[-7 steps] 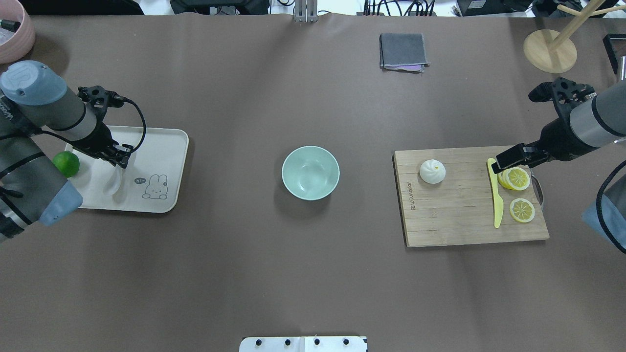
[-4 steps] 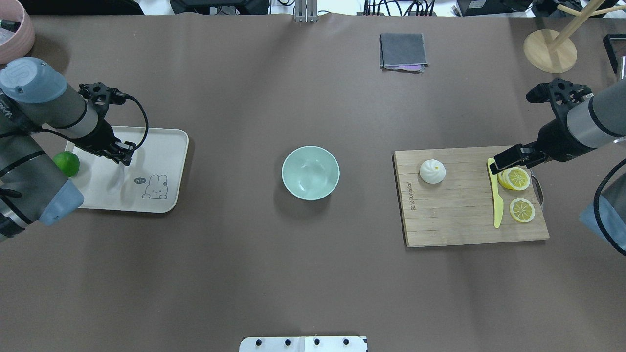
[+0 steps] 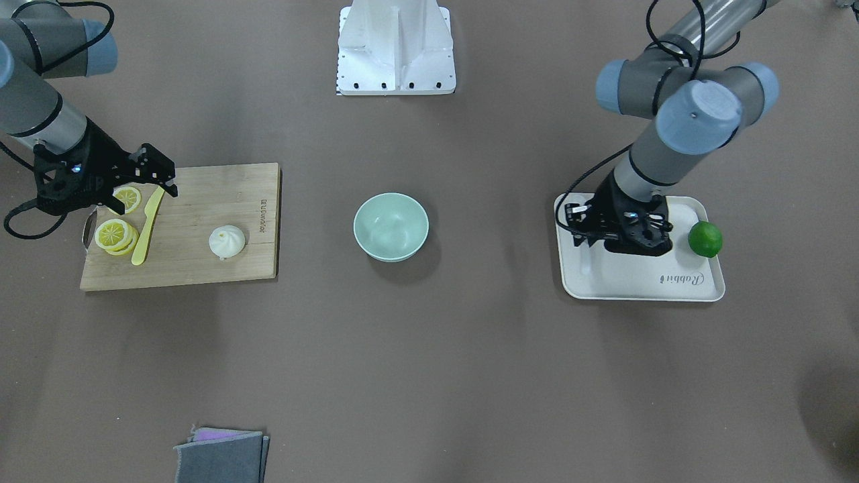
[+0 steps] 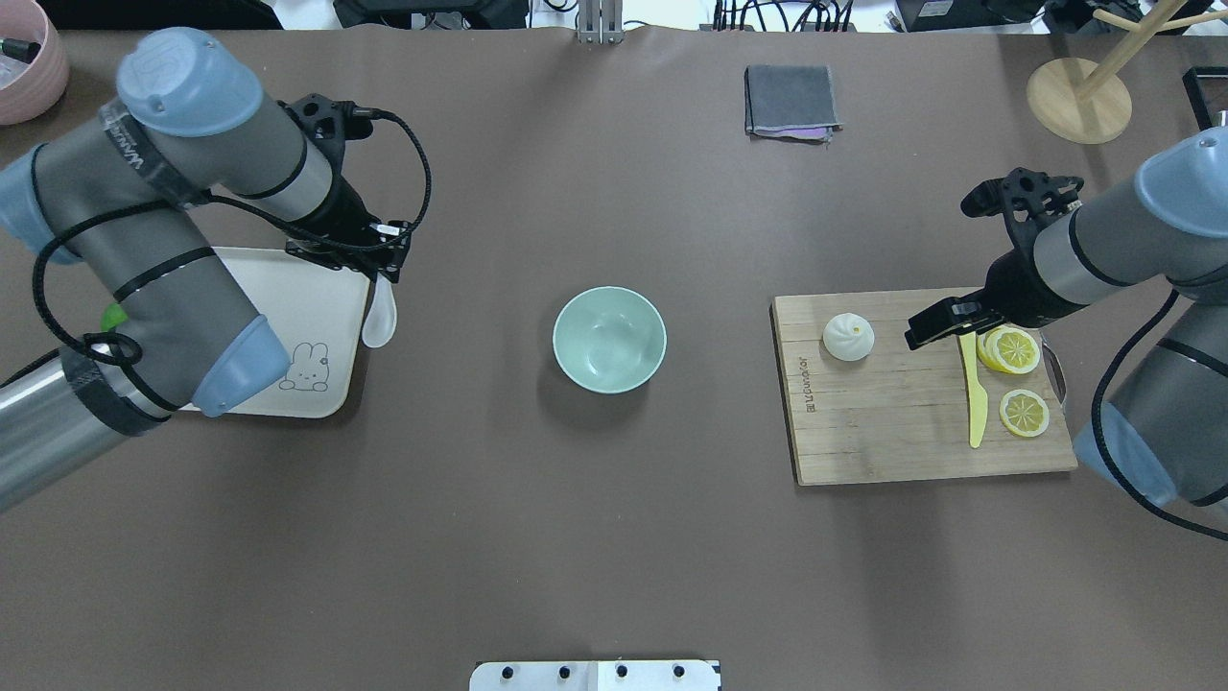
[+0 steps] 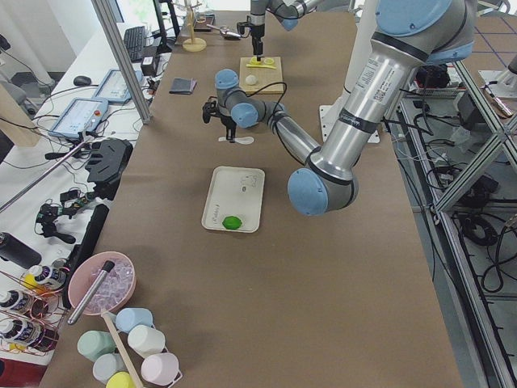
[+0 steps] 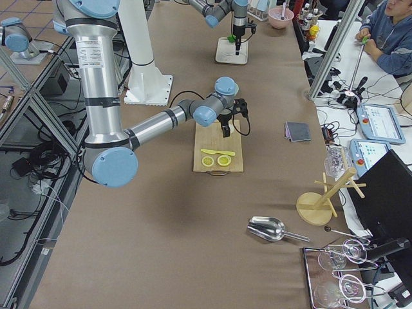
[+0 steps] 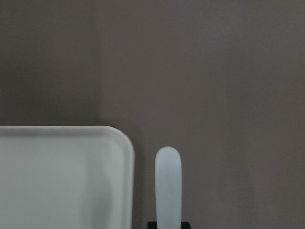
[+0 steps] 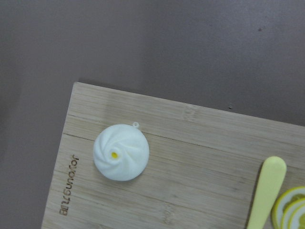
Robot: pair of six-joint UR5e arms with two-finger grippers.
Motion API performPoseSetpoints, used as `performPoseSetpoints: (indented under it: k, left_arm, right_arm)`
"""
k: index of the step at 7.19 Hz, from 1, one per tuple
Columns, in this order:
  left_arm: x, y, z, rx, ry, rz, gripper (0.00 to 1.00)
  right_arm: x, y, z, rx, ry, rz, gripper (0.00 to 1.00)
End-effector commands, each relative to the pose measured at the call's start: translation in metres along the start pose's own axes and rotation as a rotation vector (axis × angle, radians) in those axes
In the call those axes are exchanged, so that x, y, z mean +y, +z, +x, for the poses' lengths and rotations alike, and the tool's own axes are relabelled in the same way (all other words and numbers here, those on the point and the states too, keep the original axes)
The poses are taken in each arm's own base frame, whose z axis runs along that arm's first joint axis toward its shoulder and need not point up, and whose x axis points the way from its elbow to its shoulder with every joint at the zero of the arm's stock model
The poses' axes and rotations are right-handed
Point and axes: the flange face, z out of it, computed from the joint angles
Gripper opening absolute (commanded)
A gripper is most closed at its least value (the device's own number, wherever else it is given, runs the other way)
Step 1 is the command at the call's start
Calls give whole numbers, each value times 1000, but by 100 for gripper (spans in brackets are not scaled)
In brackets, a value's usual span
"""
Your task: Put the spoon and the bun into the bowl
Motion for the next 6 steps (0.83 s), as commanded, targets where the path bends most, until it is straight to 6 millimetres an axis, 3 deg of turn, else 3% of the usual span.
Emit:
performPoseSetpoints:
  k: [1,2,4,5,6]
  left_arm:
    - [18,-3,73,53,-39,-14,0]
    - [18,-3,109,57,-55,19,0]
    - [-7,10,177,49,-112,25,0]
    - [4,29,201,27,-108,43,0]
    - [6,35,203,18,-105,57,0]
  right_arm:
    - [-5,23,-31,21,-17,12,94]
    - [-4,31,-38,31,-29,16,94]
    - [-17,47,-40,48,-30,17,90]
    - [-20,51,-40,57,-28,22,86]
    - [-19,55,-39,65,-30,20,80]
